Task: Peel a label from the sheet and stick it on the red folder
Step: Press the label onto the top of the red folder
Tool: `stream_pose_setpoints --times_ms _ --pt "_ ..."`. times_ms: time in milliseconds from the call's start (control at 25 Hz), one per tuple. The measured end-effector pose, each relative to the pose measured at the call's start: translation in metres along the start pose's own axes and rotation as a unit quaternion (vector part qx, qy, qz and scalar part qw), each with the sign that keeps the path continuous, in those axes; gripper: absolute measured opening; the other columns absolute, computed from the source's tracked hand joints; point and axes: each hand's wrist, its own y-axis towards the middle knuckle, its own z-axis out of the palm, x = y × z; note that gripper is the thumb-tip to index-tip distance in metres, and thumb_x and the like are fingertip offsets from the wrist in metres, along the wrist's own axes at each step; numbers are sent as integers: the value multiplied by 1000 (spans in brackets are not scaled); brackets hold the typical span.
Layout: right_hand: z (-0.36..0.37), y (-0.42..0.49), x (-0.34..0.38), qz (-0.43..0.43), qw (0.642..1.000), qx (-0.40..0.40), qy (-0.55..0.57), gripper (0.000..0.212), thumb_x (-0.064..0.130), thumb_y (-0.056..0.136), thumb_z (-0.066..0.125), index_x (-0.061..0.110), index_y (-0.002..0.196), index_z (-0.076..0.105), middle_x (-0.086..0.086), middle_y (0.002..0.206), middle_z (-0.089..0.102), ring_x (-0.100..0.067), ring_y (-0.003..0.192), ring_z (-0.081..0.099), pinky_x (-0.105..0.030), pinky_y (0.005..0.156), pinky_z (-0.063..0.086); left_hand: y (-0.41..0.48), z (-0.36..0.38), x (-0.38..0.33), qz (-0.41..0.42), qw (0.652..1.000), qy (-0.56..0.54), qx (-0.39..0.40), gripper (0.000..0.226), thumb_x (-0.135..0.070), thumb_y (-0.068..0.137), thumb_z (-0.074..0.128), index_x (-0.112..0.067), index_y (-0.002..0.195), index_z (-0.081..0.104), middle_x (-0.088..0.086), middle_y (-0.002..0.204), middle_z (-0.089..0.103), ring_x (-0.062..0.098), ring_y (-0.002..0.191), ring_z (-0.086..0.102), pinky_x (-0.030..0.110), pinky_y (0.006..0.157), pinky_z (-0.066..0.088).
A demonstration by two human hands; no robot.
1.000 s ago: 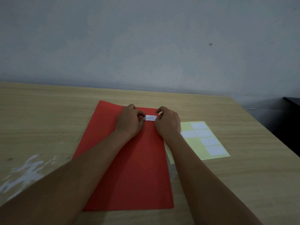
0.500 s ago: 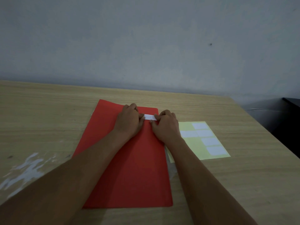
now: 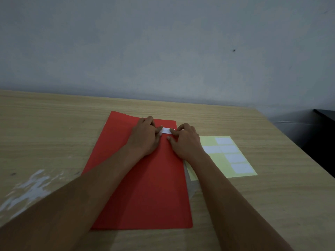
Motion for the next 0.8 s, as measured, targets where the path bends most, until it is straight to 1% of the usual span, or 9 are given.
stream_pose_setpoints --times_ms 160,320,440,520,600,640,800 --pt "2 -2 4 18 1000 -8 -21 53 44 93 53 16 138 56 -4 129 51 -24 123 43 -41 102 37 1 -3 0 5 999 22 25 38 -37 96 47 -15 116 71 4 112 51 25 107 45 44 85 49" --pt "5 -1 6 46 999 -5 -26 56 47 93 50 17 141 53 -4 131 47 -25 125 40 -40 102 33 2 -5 1 1 999 26 33 39 -37 96 48 -10 111 72 4 111 51 24 107 45 44 85 49" --pt "4 -1 6 31 998 1 -51 57 48 95 47 20 144 50 -5 131 46 -25 125 39 -40 101 33 -1 -6 1 12 999 32 38 43 -40 95 47 -13 122 68 3 115 51 25 111 44 44 88 48" --pt "4 -5 3 8 998 -2 -59 52 48 96 45 28 144 49 -4 130 47 -24 123 40 -40 99 34 -4 -5 0 17 998 37 43 45 -43 94 46 -22 130 63 2 115 50 25 111 43 45 89 48" --pt "3 -8 1 -12 998 -5 -65 46 48 97 43 37 141 51 -2 130 47 -23 122 41 -39 98 34 -5 -5 -1 24 997 47 50 44 -46 95 43 -30 133 59 1 113 50 24 110 42 44 88 47" --pt "3 -8 1 -17 997 -3 -70 45 49 98 42 38 140 53 -2 130 46 -23 122 41 -39 97 34 -5 -6 0 27 997 52 56 44 -47 95 42 -32 133 58 2 113 50 24 109 42 44 88 47" --pt "3 -9 -1 -10 998 -5 -68 48 48 97 44 28 139 56 -2 133 48 -23 124 41 -39 98 35 -5 -9 2 33 993 79 78 54 -56 92 37 -27 130 61 3 110 53 26 106 45 45 88 47"
